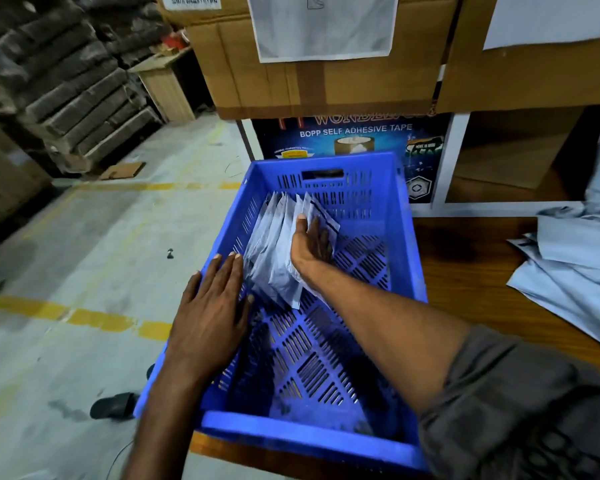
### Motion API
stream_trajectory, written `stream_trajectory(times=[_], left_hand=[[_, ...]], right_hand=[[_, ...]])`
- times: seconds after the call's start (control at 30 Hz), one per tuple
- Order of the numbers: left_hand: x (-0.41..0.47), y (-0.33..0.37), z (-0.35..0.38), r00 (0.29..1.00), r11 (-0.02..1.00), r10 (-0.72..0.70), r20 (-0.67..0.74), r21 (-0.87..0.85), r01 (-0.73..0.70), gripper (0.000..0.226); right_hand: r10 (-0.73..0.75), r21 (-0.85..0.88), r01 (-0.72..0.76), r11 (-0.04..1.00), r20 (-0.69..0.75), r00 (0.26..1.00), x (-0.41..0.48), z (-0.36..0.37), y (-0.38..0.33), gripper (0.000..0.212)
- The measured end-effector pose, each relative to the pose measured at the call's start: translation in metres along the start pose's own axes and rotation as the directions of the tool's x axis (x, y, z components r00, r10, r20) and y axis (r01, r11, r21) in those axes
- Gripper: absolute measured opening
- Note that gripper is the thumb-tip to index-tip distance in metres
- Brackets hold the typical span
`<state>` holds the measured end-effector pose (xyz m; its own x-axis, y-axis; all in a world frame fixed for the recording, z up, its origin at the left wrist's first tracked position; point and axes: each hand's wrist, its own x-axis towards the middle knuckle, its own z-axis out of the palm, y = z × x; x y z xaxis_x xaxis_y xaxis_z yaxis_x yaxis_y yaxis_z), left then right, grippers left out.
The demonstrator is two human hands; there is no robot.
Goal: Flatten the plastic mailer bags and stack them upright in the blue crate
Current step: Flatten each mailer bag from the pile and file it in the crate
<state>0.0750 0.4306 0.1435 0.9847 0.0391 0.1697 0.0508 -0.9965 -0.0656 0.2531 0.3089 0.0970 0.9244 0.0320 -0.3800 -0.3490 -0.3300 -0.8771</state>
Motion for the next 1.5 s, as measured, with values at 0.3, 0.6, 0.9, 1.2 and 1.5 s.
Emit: stream_trajectory(times=[0.3, 0.6, 0.9, 1.2, 1.5], left_hand=[[-0.001, 0.004, -0.01, 1.0, 0.999, -0.007, 0.015, -0.04, 0.008, 0.082], [-0.012, 0.035, -0.037, 0.996, 0.984, -0.083, -0.027, -0.16, 0.077, 0.063], [-0.037, 0.217, -0.073, 0.941, 0.936, -0.011, -0.339, -0.335, -0.109, 0.033], [-0.041, 0.389, -0.022, 0.942, 0.874, 0.037, -0.333, -0.447, -0.192, 0.027], [-0.072, 0.495, 0.101, 0.99, 0.888, 0.14, 0.025, -0.446, -0.114, 0.048]], right_hand=[[-0.204, -0.049, 0.2, 0.979, -0.35, 0.914, -0.035, -0.035, -0.044, 0.052], [-0.737, -0.432, 0.626, 0.649, -0.155, 0.658, -0.11, -0.171, -0.015, 0.022], [-0.733, -0.48, 0.62, 0.621, -0.077, 0.675, -0.158, -0.304, 0.138, 0.033], [-0.672, -0.523, 0.534, 0.664, -0.106, 0.733, -0.156, -0.446, 0.23, 0.032], [-0.714, -0.685, 0.409, 0.602, -0.232, 0.661, -0.097, -0.57, 0.258, 0.028]])
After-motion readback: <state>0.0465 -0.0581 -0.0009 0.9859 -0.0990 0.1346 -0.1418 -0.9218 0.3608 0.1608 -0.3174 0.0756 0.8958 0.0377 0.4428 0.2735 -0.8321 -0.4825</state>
